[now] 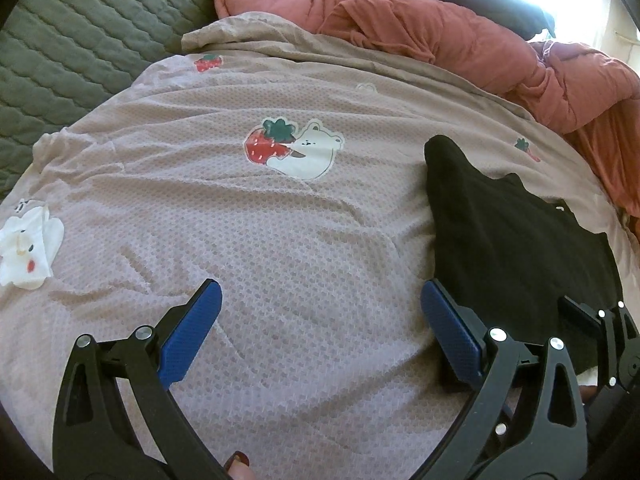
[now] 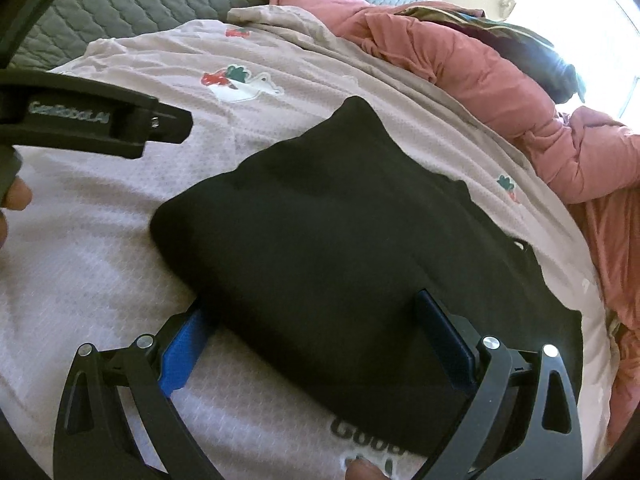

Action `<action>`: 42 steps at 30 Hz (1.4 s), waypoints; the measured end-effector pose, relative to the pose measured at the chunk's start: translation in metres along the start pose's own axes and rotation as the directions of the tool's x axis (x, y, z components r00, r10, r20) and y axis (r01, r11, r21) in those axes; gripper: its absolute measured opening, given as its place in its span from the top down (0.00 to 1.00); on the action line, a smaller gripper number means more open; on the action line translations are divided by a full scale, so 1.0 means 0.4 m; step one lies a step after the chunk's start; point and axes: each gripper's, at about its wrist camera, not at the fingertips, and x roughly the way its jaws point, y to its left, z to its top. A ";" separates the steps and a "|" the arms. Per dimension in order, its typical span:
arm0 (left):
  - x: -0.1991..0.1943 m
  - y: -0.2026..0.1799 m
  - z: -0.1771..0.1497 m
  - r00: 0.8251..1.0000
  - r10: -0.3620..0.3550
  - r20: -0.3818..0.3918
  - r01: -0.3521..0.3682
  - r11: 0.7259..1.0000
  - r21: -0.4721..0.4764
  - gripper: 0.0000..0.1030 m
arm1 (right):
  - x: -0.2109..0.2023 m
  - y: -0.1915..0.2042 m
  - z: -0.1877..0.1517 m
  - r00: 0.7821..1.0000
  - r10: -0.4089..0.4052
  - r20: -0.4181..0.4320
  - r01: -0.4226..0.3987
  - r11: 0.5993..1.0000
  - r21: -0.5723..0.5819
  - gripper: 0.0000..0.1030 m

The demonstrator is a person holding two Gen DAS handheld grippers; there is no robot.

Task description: Fold small clothes

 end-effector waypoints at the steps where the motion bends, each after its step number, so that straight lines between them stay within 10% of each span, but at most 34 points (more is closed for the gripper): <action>1: 0.001 -0.001 0.003 1.000 0.001 0.000 -0.001 1.000 0.000 0.09 | 0.006 0.001 0.004 1.000 -0.010 0.004 0.010 1.000 -0.007 0.06; 7: 0.007 -0.005 0.030 1.000 -0.005 0.001 0.005 1.000 -0.007 0.09 | 0.003 0.007 0.010 0.997 -0.057 0.054 0.059 0.997 -0.043 0.08; 15: 0.027 -0.024 0.082 0.987 -0.149 -0.059 0.144 0.986 -0.079 0.09 | -0.055 -0.053 0.004 0.991 0.051 0.123 -0.058 0.997 0.058 0.88; 25: 0.057 -0.134 0.138 0.912 -0.385 -0.140 0.360 0.917 -0.173 0.09 | -0.111 -0.118 -0.020 0.973 0.125 0.194 -0.150 0.981 0.123 0.92; 35: 0.122 -0.225 0.129 0.878 -0.413 -0.243 0.374 0.907 -0.192 0.10 | -0.138 -0.138 -0.050 0.959 0.164 0.233 -0.197 0.972 0.127 0.93; 38: 0.124 -0.256 0.120 0.878 -0.409 -0.250 0.369 0.909 -0.191 0.48 | -0.144 -0.154 -0.056 0.954 0.178 0.243 -0.218 0.964 0.149 0.93; 42: 0.118 -0.297 0.119 0.908 -0.340 -0.244 0.316 0.940 -0.133 0.74 | -0.156 -0.171 -0.063 0.950 0.178 0.257 -0.226 0.959 0.170 0.94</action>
